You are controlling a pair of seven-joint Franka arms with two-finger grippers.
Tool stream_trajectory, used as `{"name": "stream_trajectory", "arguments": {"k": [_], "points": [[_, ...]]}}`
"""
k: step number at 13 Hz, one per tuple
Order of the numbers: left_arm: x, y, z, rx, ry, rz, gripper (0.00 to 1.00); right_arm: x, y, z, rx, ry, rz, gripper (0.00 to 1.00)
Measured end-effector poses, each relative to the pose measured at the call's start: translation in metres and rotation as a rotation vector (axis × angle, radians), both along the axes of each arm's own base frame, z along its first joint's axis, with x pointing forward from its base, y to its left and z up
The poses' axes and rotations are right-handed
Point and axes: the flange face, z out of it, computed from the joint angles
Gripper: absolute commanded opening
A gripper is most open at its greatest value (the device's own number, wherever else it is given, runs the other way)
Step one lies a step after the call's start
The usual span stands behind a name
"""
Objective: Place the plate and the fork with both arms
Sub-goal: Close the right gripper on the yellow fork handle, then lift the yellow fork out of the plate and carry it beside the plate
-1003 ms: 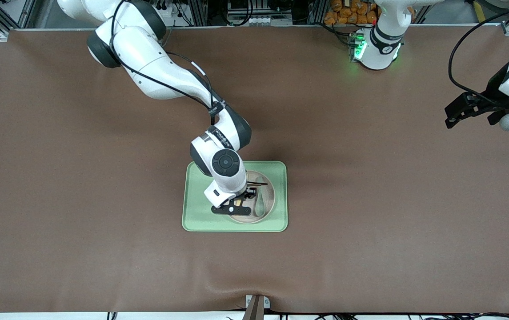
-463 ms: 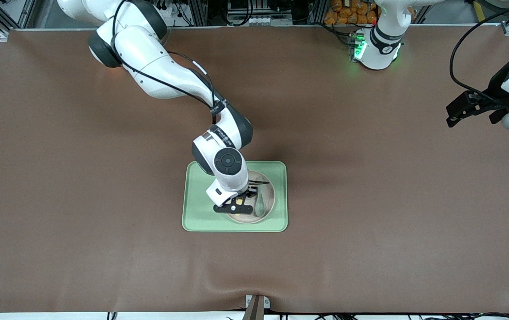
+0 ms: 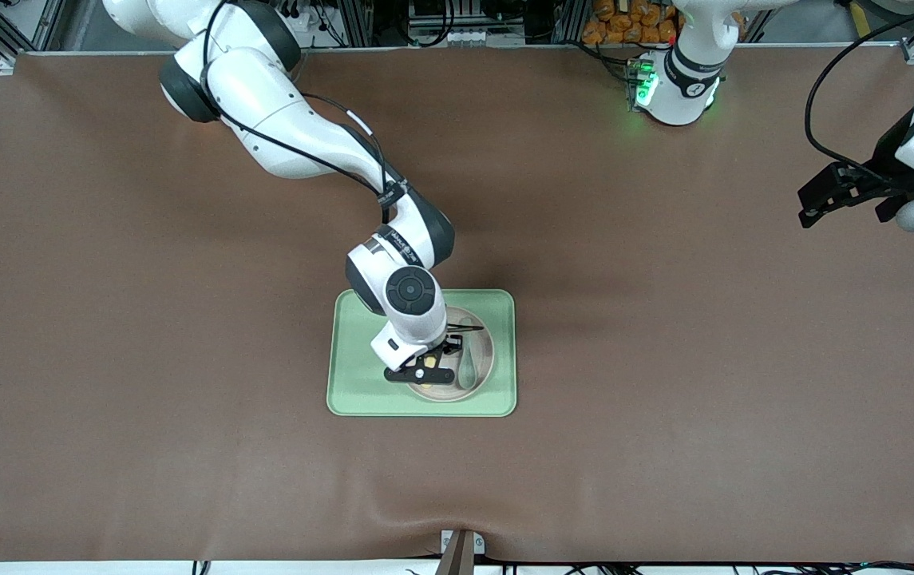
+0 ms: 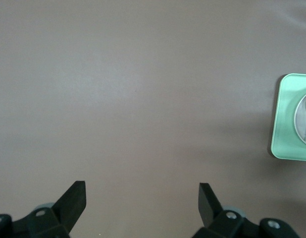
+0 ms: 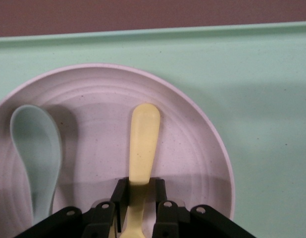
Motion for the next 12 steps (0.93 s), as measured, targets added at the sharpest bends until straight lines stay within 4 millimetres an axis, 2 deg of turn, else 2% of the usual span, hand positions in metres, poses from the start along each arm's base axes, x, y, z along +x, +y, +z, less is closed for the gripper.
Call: {"name": "stream_trajectory", "arguments": {"k": [6, 9, 12], "points": [[0.0, -0.003, 0.0, 0.0, 0.0, -0.006, 1.0, 0.004, 0.0, 0.005, 0.008, -0.009, -0.004, 0.0], [0.0, -0.003, 0.0, 0.0, 0.001, -0.006, 1.0, 0.011, -0.004, 0.02, 0.041, -0.002, -0.033, 0.0], [-0.001, -0.003, -0.002, 0.001, 0.005, -0.006, 1.0, 0.034, -0.028, 0.046, 0.121, 0.012, -0.092, 0.0]]}}
